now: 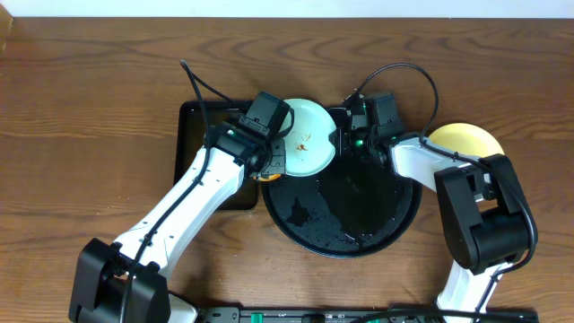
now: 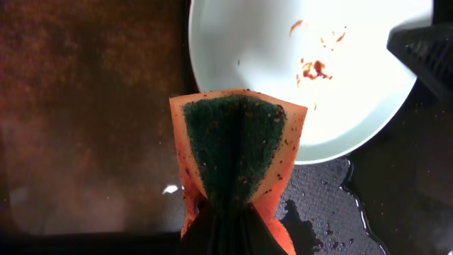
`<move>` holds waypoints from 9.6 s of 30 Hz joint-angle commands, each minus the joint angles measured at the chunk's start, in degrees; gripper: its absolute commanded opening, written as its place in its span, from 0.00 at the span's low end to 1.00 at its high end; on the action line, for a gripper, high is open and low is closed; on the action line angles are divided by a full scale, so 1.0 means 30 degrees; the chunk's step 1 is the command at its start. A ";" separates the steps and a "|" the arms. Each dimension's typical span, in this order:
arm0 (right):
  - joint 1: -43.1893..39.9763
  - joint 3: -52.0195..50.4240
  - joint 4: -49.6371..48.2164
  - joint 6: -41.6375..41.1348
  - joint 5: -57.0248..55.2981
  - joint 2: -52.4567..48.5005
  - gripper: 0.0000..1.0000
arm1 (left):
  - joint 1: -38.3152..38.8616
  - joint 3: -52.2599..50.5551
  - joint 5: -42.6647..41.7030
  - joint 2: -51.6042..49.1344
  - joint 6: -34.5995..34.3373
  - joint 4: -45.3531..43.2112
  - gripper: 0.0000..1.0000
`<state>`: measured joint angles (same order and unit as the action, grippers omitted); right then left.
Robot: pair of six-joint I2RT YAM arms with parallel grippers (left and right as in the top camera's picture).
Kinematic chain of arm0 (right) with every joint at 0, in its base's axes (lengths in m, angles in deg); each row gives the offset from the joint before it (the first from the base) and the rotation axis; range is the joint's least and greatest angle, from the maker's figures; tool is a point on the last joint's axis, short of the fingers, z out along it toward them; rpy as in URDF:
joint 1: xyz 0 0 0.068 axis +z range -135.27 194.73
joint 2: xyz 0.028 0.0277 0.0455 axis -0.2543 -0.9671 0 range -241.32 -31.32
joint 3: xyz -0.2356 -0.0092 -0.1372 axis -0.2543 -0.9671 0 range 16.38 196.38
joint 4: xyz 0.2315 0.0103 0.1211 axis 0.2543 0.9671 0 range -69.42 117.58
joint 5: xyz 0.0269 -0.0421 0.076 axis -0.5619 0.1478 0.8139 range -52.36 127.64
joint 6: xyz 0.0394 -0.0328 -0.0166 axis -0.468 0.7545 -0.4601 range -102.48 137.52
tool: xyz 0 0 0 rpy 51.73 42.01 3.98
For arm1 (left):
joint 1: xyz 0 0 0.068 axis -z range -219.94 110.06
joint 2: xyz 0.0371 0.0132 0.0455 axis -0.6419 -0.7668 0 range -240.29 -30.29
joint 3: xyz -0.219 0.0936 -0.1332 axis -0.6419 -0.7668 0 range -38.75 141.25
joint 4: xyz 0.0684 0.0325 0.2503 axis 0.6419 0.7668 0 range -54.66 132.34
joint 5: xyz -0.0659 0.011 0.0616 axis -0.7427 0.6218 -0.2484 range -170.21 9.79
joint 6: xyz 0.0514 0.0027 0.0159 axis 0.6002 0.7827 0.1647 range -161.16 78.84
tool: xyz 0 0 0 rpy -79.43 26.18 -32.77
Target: Clean dirty plates on tray and stack at the side
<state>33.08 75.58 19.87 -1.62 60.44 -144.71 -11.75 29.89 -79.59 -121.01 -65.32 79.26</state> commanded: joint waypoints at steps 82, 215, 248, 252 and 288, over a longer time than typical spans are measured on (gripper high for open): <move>0.0277 -0.0153 1.2488 -0.0226 -0.5479 0.4306 0.19 | 0.1399 -0.0022 0.2404 -0.0095 -0.0313 -0.0969 0.08; 0.0750 -0.3242 0.8116 0.7890 -1.3464 1.4032 0.01 | -0.7278 -0.0117 -0.2688 -0.1224 0.4299 0.2623 0.76; 0.1617 -0.3249 0.6411 0.4007 -2.4013 1.4185 0.01 | -0.7278 -0.0117 -0.2688 -0.1224 0.4299 0.2550 0.76; -0.1020 -0.3249 0.7628 0.1348 -2.3999 1.4185 0.01 | -0.7278 -0.0117 -0.2688 -0.1224 0.4299 0.2550 0.76; -0.8080 -0.3308 1.1744 0.4022 -0.1800 1.2138 0.99 | -0.6725 -0.0109 -0.3045 -0.1224 0.5304 0.3592 0.88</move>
<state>7.03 65.55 51.98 7.30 52.68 -108.01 -32.84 30.04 -88.05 -124.70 -50.42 87.31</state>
